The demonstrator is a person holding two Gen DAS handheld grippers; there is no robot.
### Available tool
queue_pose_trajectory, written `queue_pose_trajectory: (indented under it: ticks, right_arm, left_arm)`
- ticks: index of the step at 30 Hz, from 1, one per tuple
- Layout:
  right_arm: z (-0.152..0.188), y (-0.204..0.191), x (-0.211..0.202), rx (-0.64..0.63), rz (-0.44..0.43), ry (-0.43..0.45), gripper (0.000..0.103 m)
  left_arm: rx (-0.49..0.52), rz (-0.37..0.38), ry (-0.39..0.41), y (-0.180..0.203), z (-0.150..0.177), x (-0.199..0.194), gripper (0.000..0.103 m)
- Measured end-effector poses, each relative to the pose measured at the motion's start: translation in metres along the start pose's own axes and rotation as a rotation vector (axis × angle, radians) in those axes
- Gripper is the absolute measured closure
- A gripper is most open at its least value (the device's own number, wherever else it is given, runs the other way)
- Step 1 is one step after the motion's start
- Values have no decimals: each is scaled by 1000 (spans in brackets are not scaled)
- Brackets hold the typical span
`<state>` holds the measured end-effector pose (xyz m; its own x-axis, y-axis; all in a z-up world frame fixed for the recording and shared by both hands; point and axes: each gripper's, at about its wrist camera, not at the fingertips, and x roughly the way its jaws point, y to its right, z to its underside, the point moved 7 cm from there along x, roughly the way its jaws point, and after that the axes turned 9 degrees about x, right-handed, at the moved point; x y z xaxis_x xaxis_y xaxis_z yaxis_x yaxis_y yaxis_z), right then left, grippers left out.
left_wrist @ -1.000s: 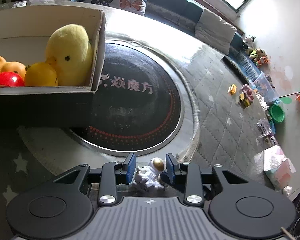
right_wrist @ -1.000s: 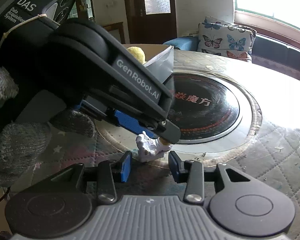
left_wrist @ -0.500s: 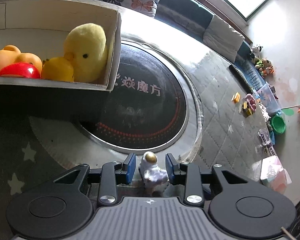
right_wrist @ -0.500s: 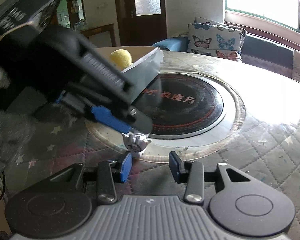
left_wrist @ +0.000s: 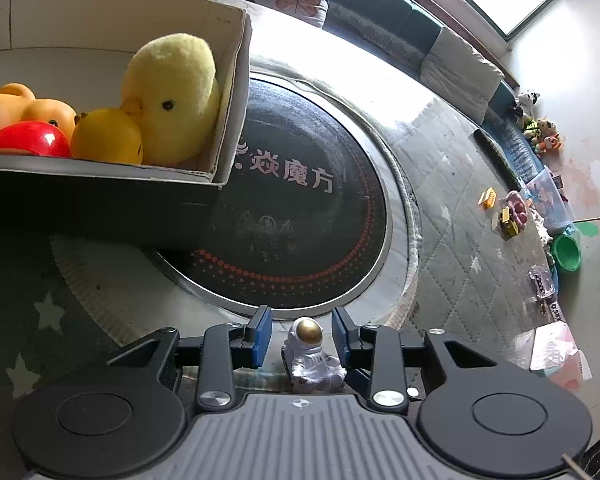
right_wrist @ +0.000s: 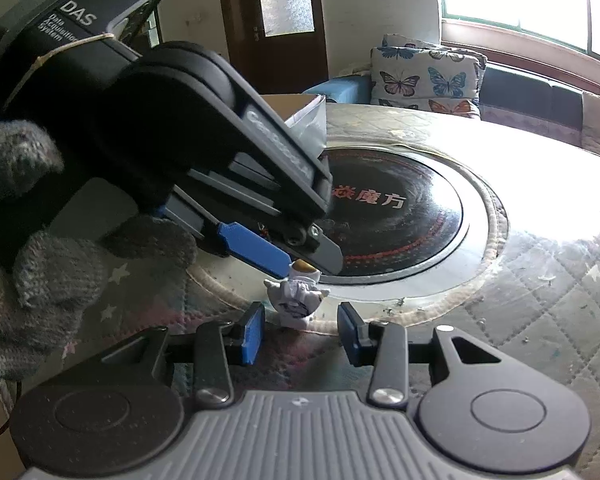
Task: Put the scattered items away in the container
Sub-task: 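Close both grippers on the white astronaut figurine, then lift the astronaut with both grippers and carry it over the box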
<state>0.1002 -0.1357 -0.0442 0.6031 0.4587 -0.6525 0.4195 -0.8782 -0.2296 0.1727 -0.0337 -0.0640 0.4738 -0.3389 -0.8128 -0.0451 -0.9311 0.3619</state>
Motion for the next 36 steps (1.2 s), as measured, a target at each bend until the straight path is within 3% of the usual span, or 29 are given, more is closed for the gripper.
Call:
queue_pose_trajectory:
  ticks: [6,10,25,36]
  right_arm:
    - [1,-1,-1,8,8,2,77]
    - [2,-2,-3,8,2,1,85]
    - [4,-17,-16,-39,-3,15,87]
    - [-41,-51,-19,-130,-72,92,87]
  left_arm:
    - [-4,4,3,-1,1,1,70]
    - [-4,19,12,-2,3,0,82]
    - [-37,40,77,-7,8,-25,82]
    - [-65,22,213,-23,-23,-76,82]
